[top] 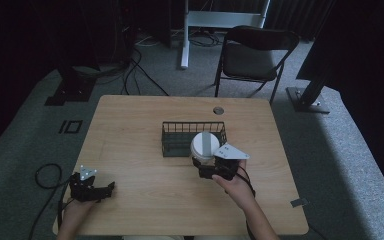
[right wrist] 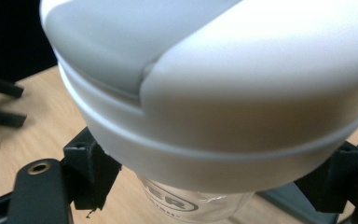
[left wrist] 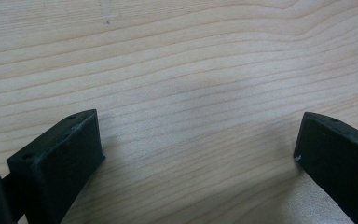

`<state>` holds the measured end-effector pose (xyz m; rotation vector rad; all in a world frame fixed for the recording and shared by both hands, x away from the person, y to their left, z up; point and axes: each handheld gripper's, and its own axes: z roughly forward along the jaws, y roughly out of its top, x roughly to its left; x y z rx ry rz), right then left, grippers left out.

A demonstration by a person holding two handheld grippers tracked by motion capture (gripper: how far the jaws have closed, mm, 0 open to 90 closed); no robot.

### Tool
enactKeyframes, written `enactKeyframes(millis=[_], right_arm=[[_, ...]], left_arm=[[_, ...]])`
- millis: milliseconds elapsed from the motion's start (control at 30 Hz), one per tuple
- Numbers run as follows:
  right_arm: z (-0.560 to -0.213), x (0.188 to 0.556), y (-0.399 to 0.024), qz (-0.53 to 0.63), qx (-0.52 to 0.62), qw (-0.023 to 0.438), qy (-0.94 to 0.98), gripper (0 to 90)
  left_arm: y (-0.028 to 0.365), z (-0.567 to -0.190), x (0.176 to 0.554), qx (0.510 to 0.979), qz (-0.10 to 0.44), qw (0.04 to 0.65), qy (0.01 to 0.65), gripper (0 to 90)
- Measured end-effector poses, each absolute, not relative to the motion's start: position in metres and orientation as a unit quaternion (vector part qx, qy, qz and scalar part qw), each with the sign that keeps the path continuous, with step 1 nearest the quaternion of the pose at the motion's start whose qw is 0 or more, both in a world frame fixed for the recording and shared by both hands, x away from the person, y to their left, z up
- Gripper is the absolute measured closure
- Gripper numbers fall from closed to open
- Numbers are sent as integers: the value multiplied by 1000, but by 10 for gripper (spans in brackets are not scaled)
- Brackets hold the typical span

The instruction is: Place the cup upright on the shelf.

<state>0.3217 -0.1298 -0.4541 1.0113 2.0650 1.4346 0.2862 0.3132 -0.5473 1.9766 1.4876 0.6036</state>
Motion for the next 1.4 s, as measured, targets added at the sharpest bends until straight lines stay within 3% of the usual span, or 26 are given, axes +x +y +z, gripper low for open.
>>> enactKeyframes(millis=[633,1000,1400], right_arm=[[-421,372,-97,490,440,271,702,186],[-433,396,-74,453,504,295,673,186],[-452,406,-58,425,534,288,672,186]], left_arm=[[313,-547,286,742,226,293,558,12],[313,-547,286,742,227,293,558,12],[313,-547,286,742,227,293,558,12]])
